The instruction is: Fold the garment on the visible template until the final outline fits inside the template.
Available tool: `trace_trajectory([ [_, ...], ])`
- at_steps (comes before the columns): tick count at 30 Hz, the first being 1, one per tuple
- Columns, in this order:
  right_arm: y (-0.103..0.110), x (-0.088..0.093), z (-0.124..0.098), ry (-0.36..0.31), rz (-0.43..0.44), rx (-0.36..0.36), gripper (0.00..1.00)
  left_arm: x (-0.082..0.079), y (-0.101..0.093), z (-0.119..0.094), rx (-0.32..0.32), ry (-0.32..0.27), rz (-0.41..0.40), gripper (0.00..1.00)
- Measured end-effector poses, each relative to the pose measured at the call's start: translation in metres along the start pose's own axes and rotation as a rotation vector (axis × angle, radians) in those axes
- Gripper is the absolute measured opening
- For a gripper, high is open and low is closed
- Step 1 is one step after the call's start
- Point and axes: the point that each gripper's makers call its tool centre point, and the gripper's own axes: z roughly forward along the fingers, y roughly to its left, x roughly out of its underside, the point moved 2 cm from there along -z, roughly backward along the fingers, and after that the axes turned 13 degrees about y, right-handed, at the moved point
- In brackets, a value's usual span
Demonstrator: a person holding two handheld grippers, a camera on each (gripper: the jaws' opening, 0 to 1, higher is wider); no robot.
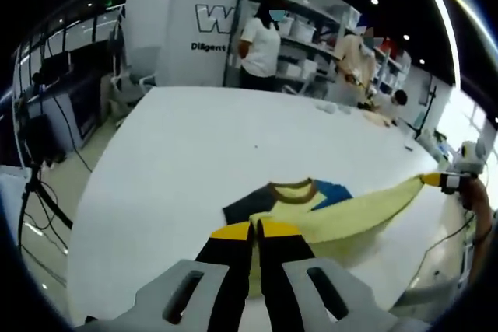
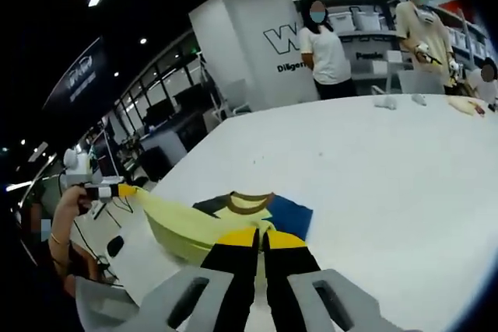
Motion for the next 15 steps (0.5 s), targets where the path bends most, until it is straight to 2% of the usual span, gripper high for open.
trace_trajectory([
  [6,-0.007,-0.015,0.011,0.015,0.024,-0.001,0.00,-0.010,0.006,0.012,0.009,0.003,-0.037,0.01],
  [15,-0.020,-0.031,0.036,0.041,0.059,0.009,0.00,-0.026,0.018,0.045,0.005,0.032,-0.059,0.01],
])
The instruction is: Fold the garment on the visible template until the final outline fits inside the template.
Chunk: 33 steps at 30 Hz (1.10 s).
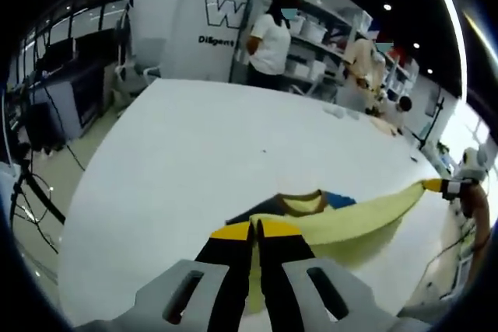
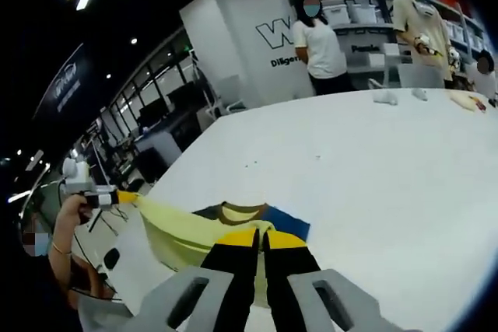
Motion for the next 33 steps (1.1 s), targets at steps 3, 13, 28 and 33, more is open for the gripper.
trace_trajectory([
  [3,-0.007,-0.003,0.012,0.021,0.010,0.010,0.00,-0.003,0.003,0.012,-0.001,0.016,-0.004,0.01],
  [13,-0.023,-0.013,0.047,0.052,0.030,0.029,0.00,-0.006,0.016,0.051,-0.015,0.071,-0.038,0.01],
  [28,-0.050,-0.011,0.110,0.069,0.130,0.058,0.00,0.005,0.037,0.107,-0.030,0.082,-0.126,0.01],
  [33,-0.062,-0.005,0.128,0.065,0.188,0.065,0.00,0.014,0.043,0.127,-0.039,0.100,-0.149,0.01],
])
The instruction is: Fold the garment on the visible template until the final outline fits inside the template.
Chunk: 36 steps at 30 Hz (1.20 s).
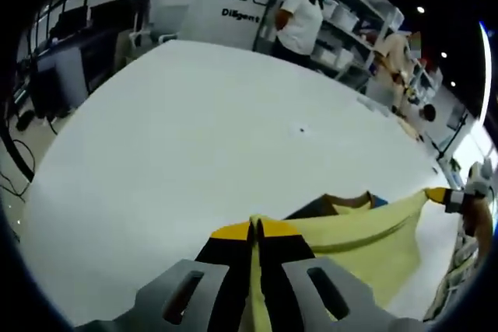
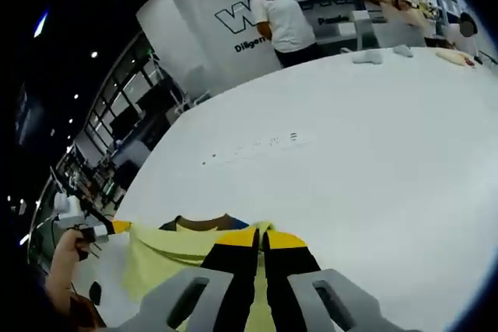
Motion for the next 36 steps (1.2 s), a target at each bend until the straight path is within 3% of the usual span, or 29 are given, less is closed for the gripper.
trace_trajectory([
  [8,-0.011,0.010,0.024,0.029,-0.004,0.018,0.00,0.012,0.008,0.022,-0.011,0.035,-0.019,0.01],
  [24,-0.031,0.026,0.052,0.023,-0.071,0.057,0.00,0.015,0.012,0.029,-0.016,0.017,0.017,0.01],
  [27,-0.030,0.024,0.053,0.013,-0.110,0.046,0.00,0.012,0.009,0.030,-0.032,-0.003,0.081,0.02],
  [29,-0.029,0.023,0.051,0.019,-0.158,0.057,0.00,0.012,0.006,0.029,-0.059,-0.007,0.214,0.03],
  [31,-0.024,0.020,0.046,0.010,-0.263,0.067,0.11,0.007,0.001,0.023,-0.037,-0.044,0.250,0.07],
  [33,-0.018,0.017,0.041,-0.006,-0.336,0.056,0.22,0.005,-0.002,0.017,0.000,-0.069,0.281,0.20],
  [36,-0.015,0.016,0.033,0.009,-0.486,0.074,0.32,0.004,-0.001,0.011,0.001,-0.085,0.406,0.31],
])
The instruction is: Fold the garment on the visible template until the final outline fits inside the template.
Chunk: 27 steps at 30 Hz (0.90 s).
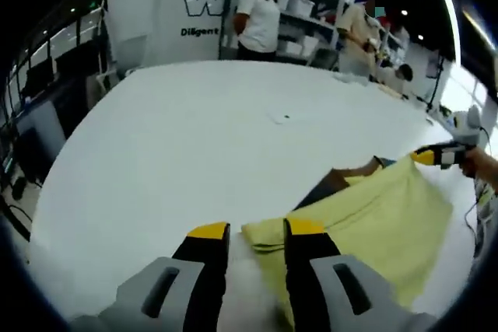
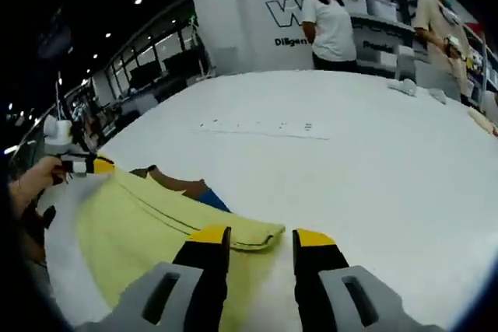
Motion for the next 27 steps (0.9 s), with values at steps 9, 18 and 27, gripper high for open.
trace_trajectory([
  [9,0.005,0.004,-0.002,0.018,-0.255,-0.015,0.48,0.002,-0.006,-0.005,0.047,0.000,0.429,0.46],
  [18,-0.007,0.004,0.006,0.053,-0.512,0.075,0.43,-0.001,0.000,0.005,0.034,0.030,0.592,0.52],
  [27,-0.002,0.004,0.013,0.031,-0.669,0.109,0.31,-0.003,-0.007,0.016,0.067,0.047,0.623,0.39],
])
